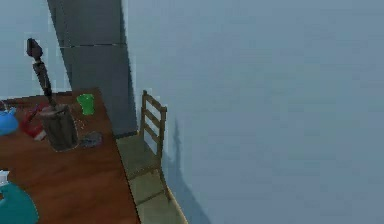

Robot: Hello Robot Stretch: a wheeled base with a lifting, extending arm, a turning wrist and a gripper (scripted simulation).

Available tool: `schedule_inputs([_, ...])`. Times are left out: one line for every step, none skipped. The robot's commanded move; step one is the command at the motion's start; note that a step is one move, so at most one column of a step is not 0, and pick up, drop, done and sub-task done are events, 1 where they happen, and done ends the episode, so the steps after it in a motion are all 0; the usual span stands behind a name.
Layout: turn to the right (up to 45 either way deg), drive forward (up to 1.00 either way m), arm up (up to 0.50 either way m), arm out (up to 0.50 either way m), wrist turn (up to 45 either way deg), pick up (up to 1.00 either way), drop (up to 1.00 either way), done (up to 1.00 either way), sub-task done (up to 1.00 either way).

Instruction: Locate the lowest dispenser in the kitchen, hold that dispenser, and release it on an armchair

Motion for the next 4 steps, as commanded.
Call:
schedule_inputs([-45.0, 0.00, 0.00, 0.00, 0.0, 0.00, 0.00, 0.00, 0.00])
schedule_inputs([-45.0, 0.00, 0.00, 0.00, 0.0, 0.00, 0.00, 0.00, 0.00])
schedule_inputs([-42.0, 0.00, 0.00, 0.00, 0.0, 0.00, 0.00, 0.00, 0.00])
schedule_inputs([0.0, 0.00, 0.50, 0.00, 0.0, 0.00, 0.00, 0.00, 0.00])
